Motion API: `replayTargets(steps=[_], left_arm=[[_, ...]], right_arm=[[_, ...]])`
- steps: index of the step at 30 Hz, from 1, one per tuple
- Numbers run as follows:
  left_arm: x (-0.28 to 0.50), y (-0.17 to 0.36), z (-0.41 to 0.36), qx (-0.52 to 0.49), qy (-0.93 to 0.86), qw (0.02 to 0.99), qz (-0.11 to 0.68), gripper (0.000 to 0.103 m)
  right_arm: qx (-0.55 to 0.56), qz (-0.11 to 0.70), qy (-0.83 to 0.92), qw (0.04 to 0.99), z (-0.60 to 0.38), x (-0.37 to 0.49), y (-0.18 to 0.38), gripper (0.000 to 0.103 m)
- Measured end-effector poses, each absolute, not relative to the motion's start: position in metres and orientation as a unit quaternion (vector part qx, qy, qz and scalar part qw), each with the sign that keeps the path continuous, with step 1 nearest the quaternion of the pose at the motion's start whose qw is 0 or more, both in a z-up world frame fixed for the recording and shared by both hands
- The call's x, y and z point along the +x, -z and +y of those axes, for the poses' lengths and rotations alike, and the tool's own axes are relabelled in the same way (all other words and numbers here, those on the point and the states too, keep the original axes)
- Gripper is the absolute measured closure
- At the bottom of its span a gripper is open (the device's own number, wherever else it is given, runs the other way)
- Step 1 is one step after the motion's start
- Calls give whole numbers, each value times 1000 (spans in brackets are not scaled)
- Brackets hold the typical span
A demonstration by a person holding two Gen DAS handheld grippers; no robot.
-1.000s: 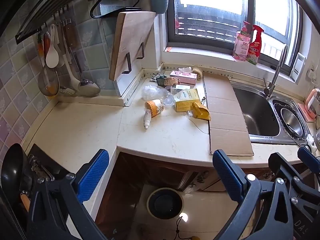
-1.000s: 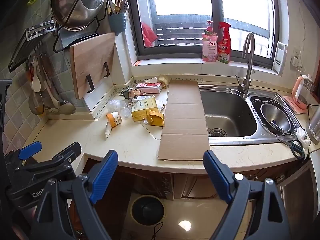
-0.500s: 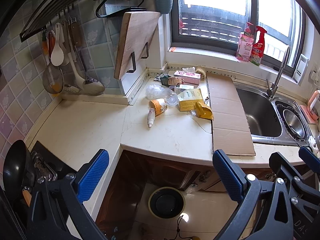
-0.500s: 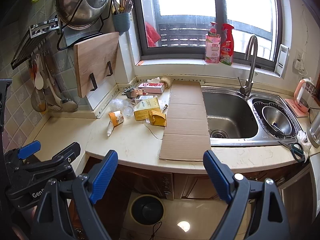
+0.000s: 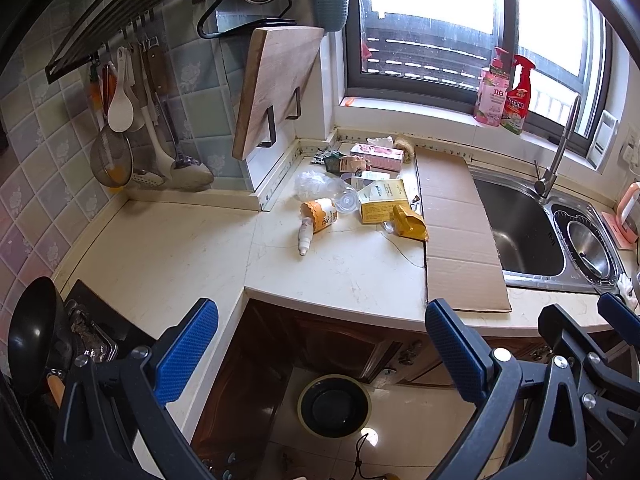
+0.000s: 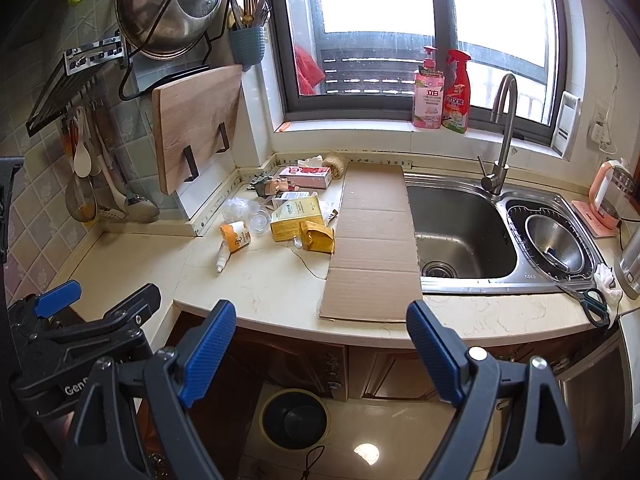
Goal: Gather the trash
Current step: 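Move both tools toward the trash on the counter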
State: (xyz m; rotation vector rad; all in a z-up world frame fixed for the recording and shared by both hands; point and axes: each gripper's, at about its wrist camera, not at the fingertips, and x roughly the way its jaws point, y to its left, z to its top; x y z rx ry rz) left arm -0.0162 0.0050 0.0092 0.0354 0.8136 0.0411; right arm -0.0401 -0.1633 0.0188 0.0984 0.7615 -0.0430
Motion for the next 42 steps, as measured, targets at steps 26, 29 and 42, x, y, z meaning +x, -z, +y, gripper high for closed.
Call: replayTargets(steps=[26,29,42], left_arm=[[-27,-8,4,17,-26,919,394,1],[-29,-9,2,18,-29,919,394,1],[-35,-8,-1,10,-36,915,401,1]], right_arm=[[39,367,5,929,-164,-48,-19,15],[38,368,1,929,-165,-48,-19,15],[32,372,-14,928,-170,-52,-16,15]])
